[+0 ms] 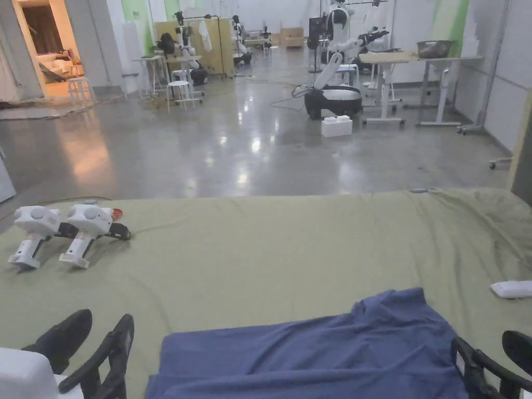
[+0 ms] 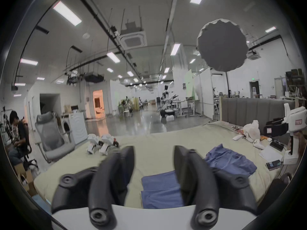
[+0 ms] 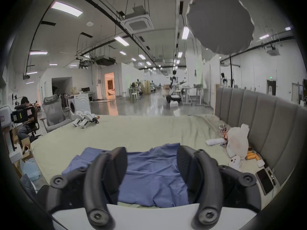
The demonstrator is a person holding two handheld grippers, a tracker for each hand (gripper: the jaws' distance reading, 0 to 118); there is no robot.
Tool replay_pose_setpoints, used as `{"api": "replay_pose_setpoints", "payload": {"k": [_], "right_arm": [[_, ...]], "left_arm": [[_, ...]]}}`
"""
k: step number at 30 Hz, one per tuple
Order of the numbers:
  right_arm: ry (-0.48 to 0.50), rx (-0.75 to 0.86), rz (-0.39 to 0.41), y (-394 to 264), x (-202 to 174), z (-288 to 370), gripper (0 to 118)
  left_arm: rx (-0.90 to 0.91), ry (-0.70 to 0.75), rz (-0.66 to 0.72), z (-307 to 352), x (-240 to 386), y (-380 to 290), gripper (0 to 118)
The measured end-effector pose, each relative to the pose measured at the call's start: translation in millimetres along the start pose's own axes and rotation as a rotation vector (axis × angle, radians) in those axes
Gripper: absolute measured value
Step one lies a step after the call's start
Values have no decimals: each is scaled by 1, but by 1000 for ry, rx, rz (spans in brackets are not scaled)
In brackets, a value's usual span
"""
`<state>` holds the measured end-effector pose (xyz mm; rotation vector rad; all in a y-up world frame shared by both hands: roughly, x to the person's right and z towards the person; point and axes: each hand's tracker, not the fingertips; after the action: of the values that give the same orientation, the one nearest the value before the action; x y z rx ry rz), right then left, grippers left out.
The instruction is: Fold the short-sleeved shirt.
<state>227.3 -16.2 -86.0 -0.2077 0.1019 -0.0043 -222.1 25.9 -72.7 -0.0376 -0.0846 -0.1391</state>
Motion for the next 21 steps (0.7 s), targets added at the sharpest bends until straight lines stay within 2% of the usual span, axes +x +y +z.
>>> {"api": "replay_pose_setpoints", "payload": {"k": [1, 3, 4, 10, 16, 19, 20, 21], "right_arm": [[1, 19, 17, 1, -6, 9, 41], [1, 48, 44, 2, -16, 23, 10], [-5, 59, 42, 2, -20, 30, 0], [-14, 68, 35, 3, -27, 43, 0], [-14, 38, 8, -2, -24, 33, 0], [-4, 1, -36, -12, -19, 25, 0], [-2, -20, -56, -18, -18, 22, 0], [0, -34, -73, -23, -17, 20, 0]], "left_arm": [[2, -7, -22, 9, 5, 4, 26], [0, -28, -35, 23, 12, 9, 10], [-1, -38, -26, 27, 16, 11, 2], [12, -67, 43, 42, 17, 6, 0], [-77, -55, 89, 23, 3, -12, 0], [-257, -13, 190, -16, -15, -51, 7], [-338, 9, 220, -33, -22, -69, 17], [-428, 28, 239, -48, -27, -87, 32]]}}
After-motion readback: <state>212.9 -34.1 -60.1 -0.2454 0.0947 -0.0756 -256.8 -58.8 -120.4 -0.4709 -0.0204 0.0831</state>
